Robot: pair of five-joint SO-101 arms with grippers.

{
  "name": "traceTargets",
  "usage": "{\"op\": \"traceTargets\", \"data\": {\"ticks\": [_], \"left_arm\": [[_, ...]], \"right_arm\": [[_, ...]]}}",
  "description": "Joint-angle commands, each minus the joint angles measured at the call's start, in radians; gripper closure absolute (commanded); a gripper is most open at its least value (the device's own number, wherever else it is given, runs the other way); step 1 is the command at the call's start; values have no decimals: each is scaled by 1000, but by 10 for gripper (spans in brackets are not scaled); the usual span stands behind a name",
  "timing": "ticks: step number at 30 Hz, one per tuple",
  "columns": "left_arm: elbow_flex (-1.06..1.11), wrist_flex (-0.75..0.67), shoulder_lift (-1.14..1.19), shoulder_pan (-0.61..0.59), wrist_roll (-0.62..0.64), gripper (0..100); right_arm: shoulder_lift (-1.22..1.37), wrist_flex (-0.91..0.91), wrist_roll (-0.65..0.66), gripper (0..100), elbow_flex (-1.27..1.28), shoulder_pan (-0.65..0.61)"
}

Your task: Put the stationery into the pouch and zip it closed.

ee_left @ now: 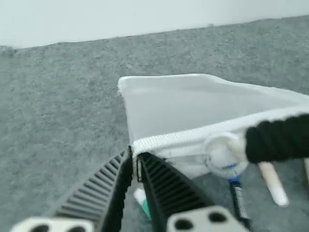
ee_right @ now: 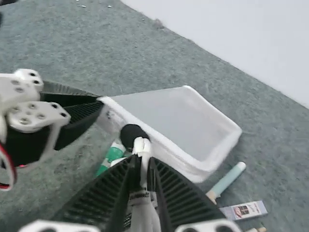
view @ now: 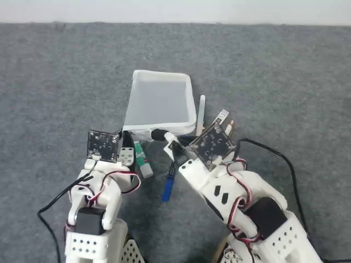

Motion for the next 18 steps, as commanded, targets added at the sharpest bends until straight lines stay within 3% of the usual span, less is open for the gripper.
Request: {"op": "traceTargets", "data": {"ticks": [1,12,18], "left_arm": [[-68,2,-14,-44,-5,991],[-107,51,-14,-71,28,991],[-107,51,-14,-71,29,991]], "right_arm": [[-28,5,-3,993,-14,56],[-25,4,-9,993,-14,64],[139,-2,-3,954,-15,-87]]}}
